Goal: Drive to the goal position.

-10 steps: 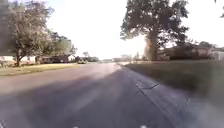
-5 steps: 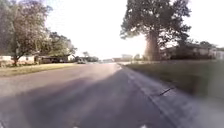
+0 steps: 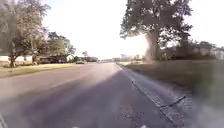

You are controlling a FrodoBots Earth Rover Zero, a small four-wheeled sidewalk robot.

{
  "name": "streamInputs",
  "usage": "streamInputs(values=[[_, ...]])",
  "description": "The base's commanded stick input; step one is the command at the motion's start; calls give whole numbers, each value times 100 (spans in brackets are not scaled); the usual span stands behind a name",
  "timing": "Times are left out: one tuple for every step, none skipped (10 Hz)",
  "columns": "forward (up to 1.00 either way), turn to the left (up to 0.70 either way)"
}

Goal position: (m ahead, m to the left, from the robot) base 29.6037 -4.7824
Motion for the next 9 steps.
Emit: streamInputs(values=[[100, -15], [100, -13], [100, -6], [100, 0], [100, 0], [100, 0], [100, 0], [100, 0], [100, 0]])
